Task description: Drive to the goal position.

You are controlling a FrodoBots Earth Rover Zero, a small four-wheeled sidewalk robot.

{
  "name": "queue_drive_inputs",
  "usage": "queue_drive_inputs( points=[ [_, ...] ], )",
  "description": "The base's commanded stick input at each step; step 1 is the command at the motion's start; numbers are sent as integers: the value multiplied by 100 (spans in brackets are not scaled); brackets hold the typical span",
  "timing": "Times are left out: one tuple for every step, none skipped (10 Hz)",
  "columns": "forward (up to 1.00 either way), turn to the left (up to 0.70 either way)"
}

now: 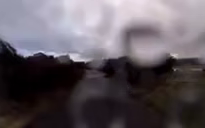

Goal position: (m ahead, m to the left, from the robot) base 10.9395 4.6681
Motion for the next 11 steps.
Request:
queue_drive_inputs(
  points=[
    [70, 0],
    [70, 0],
    [70, 0],
    [70, 0],
    [70, 0],
    [70, 0],
    [70, 0],
    [70, 0],
    [70, 0],
    [70, 0],
    [70, 0]
  ],
)
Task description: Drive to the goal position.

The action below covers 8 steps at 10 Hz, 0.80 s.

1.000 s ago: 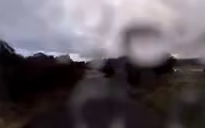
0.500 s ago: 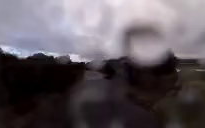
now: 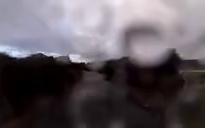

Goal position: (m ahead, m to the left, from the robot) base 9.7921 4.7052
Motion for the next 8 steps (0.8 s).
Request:
queue_drive_inputs(
  points=[
    [70, 0],
    [70, 0],
    [70, 14],
    [70, 14],
    [70, 14],
    [70, 8],
    [70, 1],
    [70, 0]
  ],
)
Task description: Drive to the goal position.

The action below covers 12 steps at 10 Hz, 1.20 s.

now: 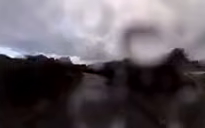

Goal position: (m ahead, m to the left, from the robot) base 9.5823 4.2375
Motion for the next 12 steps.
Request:
queue_drive_inputs(
  points=[
    [70, 0],
    [70, 0],
    [70, 0],
    [70, 0],
    [70, 0],
    [70, 0],
    [70, 0],
    [70, 0],
    [70, 0],
    [70, 0],
    [70, 14],
    [70, 14]
  ],
)
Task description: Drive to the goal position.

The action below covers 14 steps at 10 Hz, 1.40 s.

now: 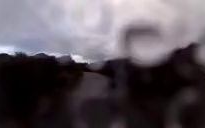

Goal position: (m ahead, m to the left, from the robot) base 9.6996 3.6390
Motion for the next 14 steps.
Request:
queue_drive_inputs(
  points=[
    [70, 14],
    [70, 14],
    [70, 0],
    [70, 0],
    [70, 0],
    [70, 0],
    [70, 0],
    [70, 0],
    [70, 0],
    [70, 0],
    [70, 0],
    [70, 0],
    [70, 0],
    [70, 1]
  ],
)
